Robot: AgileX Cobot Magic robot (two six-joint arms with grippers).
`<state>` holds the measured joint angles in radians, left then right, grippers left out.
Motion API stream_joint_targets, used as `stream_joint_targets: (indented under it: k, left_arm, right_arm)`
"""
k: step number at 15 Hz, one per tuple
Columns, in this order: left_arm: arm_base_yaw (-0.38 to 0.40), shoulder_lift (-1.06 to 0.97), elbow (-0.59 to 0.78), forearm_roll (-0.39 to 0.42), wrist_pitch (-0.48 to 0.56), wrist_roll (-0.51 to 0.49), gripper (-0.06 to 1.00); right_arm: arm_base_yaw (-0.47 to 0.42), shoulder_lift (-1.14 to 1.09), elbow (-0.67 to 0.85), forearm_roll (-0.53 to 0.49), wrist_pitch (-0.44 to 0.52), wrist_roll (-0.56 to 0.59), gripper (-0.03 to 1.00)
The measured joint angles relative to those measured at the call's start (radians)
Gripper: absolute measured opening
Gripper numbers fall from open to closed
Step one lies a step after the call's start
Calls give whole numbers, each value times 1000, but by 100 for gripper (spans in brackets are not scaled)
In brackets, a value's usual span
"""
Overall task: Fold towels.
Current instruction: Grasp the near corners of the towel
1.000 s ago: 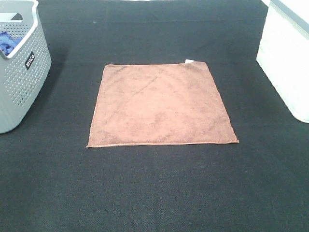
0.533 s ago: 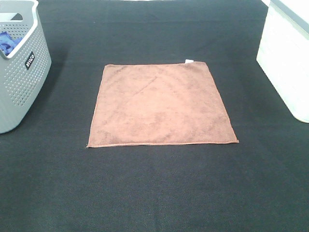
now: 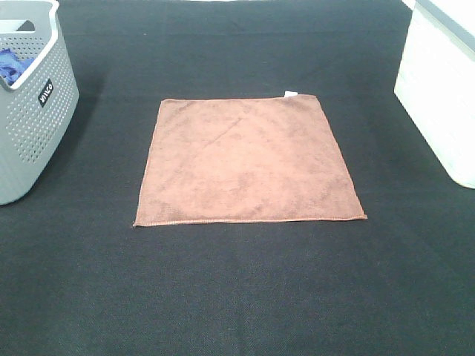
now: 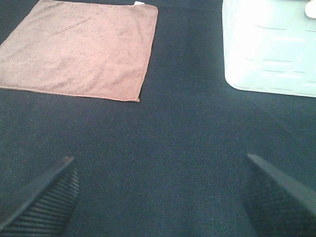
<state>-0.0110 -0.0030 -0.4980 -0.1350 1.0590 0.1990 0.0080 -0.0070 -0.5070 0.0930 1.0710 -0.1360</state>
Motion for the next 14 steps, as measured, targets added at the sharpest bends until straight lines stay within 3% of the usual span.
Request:
stream_joint_targets:
  k: [12,14]
  left_arm:
    - [0,0,0,-2,0,0,66]
    - [0,-1,-15,-10,-63,0,66]
  right_arm:
    - [0,0,0,0,0,0,83]
    - [0,9,-4,0,-17,6,83]
